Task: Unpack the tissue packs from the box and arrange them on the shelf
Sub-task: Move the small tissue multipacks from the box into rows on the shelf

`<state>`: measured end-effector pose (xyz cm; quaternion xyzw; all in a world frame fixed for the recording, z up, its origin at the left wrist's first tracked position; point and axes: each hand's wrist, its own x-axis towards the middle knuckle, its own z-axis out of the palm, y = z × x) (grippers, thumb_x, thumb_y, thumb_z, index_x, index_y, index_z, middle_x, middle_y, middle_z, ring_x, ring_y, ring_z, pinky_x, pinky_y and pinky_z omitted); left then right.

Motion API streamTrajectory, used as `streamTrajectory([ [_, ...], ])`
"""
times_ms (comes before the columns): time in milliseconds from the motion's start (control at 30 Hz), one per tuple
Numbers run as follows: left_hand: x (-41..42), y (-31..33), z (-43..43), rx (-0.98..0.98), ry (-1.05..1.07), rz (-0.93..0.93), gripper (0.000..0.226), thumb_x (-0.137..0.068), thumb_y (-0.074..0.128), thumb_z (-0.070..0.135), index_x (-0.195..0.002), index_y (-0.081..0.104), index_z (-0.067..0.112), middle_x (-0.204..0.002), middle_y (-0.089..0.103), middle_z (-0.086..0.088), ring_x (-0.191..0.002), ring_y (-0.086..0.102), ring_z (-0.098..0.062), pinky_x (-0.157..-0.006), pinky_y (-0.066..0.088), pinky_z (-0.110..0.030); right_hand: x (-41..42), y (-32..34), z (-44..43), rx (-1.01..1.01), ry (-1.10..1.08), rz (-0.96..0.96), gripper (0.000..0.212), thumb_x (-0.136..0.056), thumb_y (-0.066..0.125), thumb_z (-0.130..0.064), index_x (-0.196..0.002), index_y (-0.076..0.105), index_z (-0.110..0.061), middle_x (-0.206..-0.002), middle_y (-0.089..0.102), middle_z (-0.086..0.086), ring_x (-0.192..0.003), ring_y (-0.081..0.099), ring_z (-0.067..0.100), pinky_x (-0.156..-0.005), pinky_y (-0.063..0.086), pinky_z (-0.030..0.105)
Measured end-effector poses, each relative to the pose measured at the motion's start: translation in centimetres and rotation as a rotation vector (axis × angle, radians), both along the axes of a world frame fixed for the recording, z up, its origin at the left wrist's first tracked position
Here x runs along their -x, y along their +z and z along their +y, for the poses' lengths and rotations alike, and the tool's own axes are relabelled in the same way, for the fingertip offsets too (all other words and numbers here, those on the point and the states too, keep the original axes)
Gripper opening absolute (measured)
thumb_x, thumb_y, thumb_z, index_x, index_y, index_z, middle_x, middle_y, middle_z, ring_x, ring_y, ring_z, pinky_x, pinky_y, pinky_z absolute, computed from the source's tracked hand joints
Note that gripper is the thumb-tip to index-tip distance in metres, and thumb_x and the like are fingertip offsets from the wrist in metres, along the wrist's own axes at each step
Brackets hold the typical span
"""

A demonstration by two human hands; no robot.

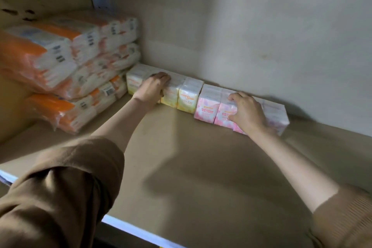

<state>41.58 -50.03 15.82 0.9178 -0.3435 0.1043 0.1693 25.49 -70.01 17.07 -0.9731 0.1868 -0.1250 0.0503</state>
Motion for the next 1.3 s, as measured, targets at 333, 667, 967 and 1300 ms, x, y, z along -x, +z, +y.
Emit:
streamTrajectory([
  [333, -3.0, -0.1, -2.0, 0.032, -0.013, -0.019, 0.060, -0.076, 0.057, -0.011, -0.134, 0.045, -0.001, -0.144, 0.043, -0.017, -0.130, 0.044, -0.033, -0.106, 0.031, -0.035, -4.0, 0.1, -2.2, 0.013, -0.038, -0.030, 0.049, -0.077, 0.059, 0.009, -0.124, 0.053, -0.006, -0.130, 0.053, 0.010, -0.119, 0.049, 0.030, -0.090, 0.044, 0.034],
  [667, -3.5, 0.3, -2.2, -0.006, 0.000, -0.010, 0.057, -0.077, 0.058, -0.011, -0.132, 0.046, -0.001, -0.141, 0.045, -0.017, -0.127, 0.044, -0.034, -0.103, 0.035, -0.039, -5.4, -0.1, -2.7, 0.011, -0.031, -0.082, 0.048, -0.075, 0.056, 0.011, -0.121, 0.054, -0.004, -0.127, 0.054, 0.011, -0.116, 0.050, 0.032, -0.087, 0.043, 0.034],
  [967, -1.2, 2.7, -1.6, -0.095, 0.085, 0.049, 0.055, -0.082, 0.053, -0.006, -0.135, 0.043, 0.003, -0.142, 0.041, -0.015, -0.128, 0.044, -0.033, -0.103, 0.040, -0.039, -4.4, 2.8, -1.8, -0.016, -0.007, 0.077, 0.049, -0.074, 0.072, -0.007, -0.121, 0.055, -0.003, -0.125, 0.052, 0.016, -0.117, 0.050, 0.032, -0.091, 0.045, 0.037],
  [1300, 6.8, 3.5, 5.7, -0.161, 0.180, 0.139, 0.041, -0.090, 0.051, 0.014, -0.131, 0.052, 0.014, -0.137, 0.050, -0.014, -0.125, 0.050, -0.033, -0.102, 0.042, -0.037, -1.5, 3.5, 7.1, -0.095, 0.224, 0.039, 0.028, -0.079, 0.067, -0.011, -0.106, 0.067, -0.004, -0.115, 0.064, 0.016, -0.110, 0.056, 0.031, -0.087, 0.043, 0.031],
])
